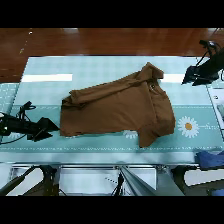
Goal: Fold the shirts.
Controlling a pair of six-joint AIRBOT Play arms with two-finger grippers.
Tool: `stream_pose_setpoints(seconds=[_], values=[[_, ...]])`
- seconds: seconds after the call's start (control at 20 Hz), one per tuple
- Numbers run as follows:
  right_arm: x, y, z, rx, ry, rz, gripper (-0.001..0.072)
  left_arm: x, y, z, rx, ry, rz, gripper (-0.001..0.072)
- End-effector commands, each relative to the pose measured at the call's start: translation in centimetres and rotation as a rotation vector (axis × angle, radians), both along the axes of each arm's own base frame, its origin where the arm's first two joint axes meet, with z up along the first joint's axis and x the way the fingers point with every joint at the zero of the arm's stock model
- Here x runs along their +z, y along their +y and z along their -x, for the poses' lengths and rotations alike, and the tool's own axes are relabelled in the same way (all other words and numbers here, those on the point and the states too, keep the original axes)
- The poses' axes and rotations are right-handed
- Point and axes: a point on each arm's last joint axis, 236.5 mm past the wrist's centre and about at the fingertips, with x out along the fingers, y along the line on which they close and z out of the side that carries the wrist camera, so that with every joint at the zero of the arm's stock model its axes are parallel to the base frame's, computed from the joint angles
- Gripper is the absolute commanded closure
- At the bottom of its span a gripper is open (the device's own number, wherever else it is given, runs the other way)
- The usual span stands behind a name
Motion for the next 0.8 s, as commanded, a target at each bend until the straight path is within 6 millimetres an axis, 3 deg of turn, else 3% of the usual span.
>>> stream_pose_setpoints(seconds=[0.0,0.2,0.3,0.4,0.5,0.75], values=[[-0.7,0.4,0.6,0.003,0.005,-0.033,0.0134,-1.0,-1.1,0.7,0.035,-0.009,0.047,0.0066],[-0.7,0.2,-0.1,-0.001,-0.024,-0.026,0.0134,-2.7,-2.7,-0.9,0.093,-0.023,0.074,0.0075],[-0.7,0.1,0.0,0.0,-0.021,-0.023,0.0134,-3.9,-4.1,-1.2,0.086,-0.008,0.08,0.0134],[-0.8,-0.2,0.4,0.002,-0.003,-0.01,0.0134,-5.0,-4.8,-1.4,0.093,0.023,0.065,0.0485],[-0.9,-0.6,1.1,0.001,0.023,0.0,0.0134,-5.4,-5.0,-1.4,0.093,0.03,0.054,0.0684],[-1.3,-4.1,3.5,-0.085,0.064,0.01,0.0137,-4.8,-4.9,-1.0,0.057,0.017,0.086,0.0686]])
